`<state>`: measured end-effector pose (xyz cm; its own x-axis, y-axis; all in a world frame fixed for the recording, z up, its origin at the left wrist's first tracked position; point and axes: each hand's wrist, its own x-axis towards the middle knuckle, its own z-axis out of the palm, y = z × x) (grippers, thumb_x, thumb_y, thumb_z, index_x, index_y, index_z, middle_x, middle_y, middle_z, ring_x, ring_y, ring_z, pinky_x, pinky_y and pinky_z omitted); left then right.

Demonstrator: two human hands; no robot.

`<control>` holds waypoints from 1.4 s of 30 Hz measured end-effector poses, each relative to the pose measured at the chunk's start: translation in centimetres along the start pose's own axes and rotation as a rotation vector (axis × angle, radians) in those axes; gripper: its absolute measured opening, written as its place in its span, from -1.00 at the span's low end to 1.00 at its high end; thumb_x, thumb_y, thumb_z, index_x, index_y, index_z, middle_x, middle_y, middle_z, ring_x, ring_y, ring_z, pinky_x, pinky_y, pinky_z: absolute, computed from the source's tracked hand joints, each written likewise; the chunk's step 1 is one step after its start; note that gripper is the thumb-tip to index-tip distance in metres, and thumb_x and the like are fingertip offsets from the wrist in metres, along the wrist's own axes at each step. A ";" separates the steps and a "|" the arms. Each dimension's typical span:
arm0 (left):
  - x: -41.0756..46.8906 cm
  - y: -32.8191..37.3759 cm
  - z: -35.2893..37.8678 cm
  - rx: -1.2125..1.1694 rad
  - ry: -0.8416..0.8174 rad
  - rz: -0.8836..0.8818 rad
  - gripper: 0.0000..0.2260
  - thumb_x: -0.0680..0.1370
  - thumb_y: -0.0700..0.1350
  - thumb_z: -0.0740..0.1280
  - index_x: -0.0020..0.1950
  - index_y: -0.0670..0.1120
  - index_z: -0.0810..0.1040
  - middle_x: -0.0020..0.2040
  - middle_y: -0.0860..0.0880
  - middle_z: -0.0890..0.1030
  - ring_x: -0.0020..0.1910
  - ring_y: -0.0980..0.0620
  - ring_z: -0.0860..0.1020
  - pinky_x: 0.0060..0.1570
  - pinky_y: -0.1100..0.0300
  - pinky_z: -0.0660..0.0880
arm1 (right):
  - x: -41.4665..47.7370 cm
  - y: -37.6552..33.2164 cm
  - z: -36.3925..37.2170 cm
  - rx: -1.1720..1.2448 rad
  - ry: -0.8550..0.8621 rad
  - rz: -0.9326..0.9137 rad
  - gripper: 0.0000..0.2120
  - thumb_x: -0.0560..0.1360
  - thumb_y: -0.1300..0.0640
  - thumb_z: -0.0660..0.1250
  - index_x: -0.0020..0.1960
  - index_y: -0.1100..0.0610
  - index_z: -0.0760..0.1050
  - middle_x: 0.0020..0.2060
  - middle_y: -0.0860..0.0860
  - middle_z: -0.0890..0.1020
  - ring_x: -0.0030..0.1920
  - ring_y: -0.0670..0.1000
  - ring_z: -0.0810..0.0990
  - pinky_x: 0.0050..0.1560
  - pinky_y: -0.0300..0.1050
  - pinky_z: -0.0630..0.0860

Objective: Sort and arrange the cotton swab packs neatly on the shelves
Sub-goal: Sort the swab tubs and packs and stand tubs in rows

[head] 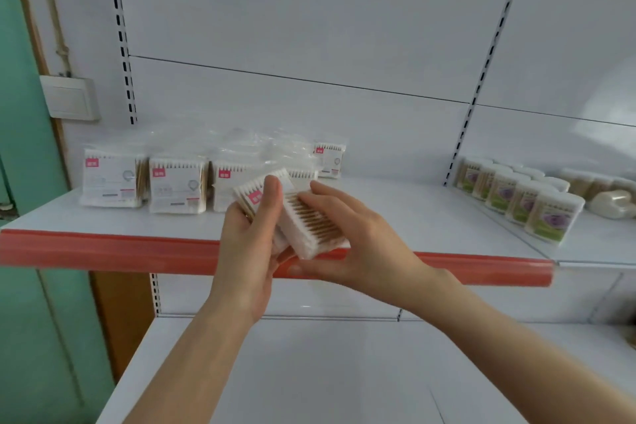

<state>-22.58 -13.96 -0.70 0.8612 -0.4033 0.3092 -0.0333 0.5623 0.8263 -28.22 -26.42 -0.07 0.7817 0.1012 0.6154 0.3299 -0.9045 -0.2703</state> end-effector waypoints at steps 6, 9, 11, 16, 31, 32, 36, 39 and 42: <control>-0.5 -0.1 -0.9 0.075 0.052 0.065 -0.54 0.28 0.12 0.36 0.14 0.00 0.50 -0.06 0.03 0.68 -0.07 0.05 0.66 -0.21 0.16 0.62 | 1.2 0.7 -3.5 0.468 0.146 0.368 -0.59 0.49 -0.16 0.23 -0.25 0.20 0.39 -0.41 -0.05 0.40 -0.37 -0.12 0.36 -0.30 -0.18 0.32; -0.6 -0.3 -0.9 0.106 0.058 0.061 -0.44 0.23 0.11 0.39 0.19 -0.04 0.48 -0.01 0.00 0.68 -0.04 0.03 0.66 -0.17 0.13 0.62 | 1.6 1.7 -4.2 0.598 0.096 0.479 -0.65 0.56 -0.08 0.10 -0.20 0.16 0.42 -0.51 -0.17 0.49 -0.47 -0.19 0.44 -0.37 -0.30 0.40; -0.5 -0.2 -0.9 0.115 0.061 0.057 -0.42 0.23 0.10 0.40 0.21 -0.06 0.47 0.00 0.00 0.67 -0.04 0.03 0.66 -0.14 0.10 0.62 | 1.8 2.2 -4.4 0.598 0.086 0.491 -0.61 0.54 -0.15 0.12 -0.15 0.16 0.48 -0.43 -0.11 0.55 -0.38 -0.12 0.51 -0.30 -0.20 0.43; 0.0 -0.1 0.0 0.201 -0.028 0.036 -0.52 0.22 0.02 0.44 0.10 -0.09 0.53 -0.07 -0.03 0.69 -0.08 -0.01 0.67 -0.18 0.11 0.62 | 2.5 2.4 -4.5 0.419 -0.062 0.318 -0.61 0.47 -0.20 0.18 -0.06 0.09 0.57 -0.34 0.03 0.57 -0.32 -0.11 0.51 -0.30 -0.25 0.43; 1.0 -1.8 2.4 0.026 0.154 0.155 -0.45 0.28 -0.08 0.42 0.26 -0.12 0.44 0.04 -0.02 0.65 -0.04 0.06 0.65 -0.23 0.20 0.59 | 1.2 4.6 -3.7 0.899 -0.112 0.619 -0.86 0.43 0.18 0.37 -0.02 0.15 0.52 -0.22 0.03 0.66 -0.24 -0.05 0.65 -0.20 -0.20 0.59; 1.1 -1.9 2.3 0.046 0.151 0.147 -0.46 0.30 -0.07 0.42 0.26 -0.11 0.45 0.05 -0.02 0.64 -0.03 0.06 0.65 -0.22 0.19 0.60 | 1.5 5.3 -4.1 0.951 -0.061 0.642 -0.89 0.43 0.20 0.36 -0.04 0.15 0.51 -0.23 0.03 0.65 -0.26 -0.06 0.64 -0.23 -0.22 0.59; 1.4 -2.3 1.1 0.074 0.166 0.115 -0.82 0.50 -0.17 0.33 0.07 0.01 0.49 0.03 0.00 0.64 -0.02 0.02 0.65 -0.19 0.12 0.61 | 3.4 9.7 -6.1 0.975 0.137 0.682 -0.89 0.46 0.25 0.32 -0.04 0.10 0.46 -0.21 0.05 0.61 -0.22 -0.03 0.58 -0.30 -0.25 0.58; 1.4 -2.4 0.2 0.122 0.163 0.100 -0.84 0.52 -0.20 0.30 0.00 0.04 0.53 0.00 0.04 0.66 -0.02 0.03 0.65 -0.14 0.06 0.61 | 5.2 13.9 -7.0 0.709 0.236 0.693 -0.79 0.46 0.24 0.36 0.08 0.11 0.46 -0.17 0.04 0.59 -0.18 -0.02 0.57 -0.26 -0.23 0.54; 1.5 -2.3 -0.4 0.138 0.192 0.117 -0.82 0.38 -0.08 0.36 -0.02 0.00 0.57 -0.06 0.04 0.69 -0.07 0.02 0.66 -0.24 0.13 0.61 | 7.5 17.4 -6.1 0.464 0.265 0.677 -0.69 0.44 0.27 0.39 0.16 0.20 0.43 -0.21 0.00 0.53 -0.22 -0.04 0.53 -0.23 -0.21 0.51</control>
<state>-21.04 -15.55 -2.36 0.9275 -0.1891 0.3224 -0.1961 0.4880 0.8505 -19.83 -43.92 4.34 0.7577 -0.5512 0.3495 0.0655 -0.4687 -0.8809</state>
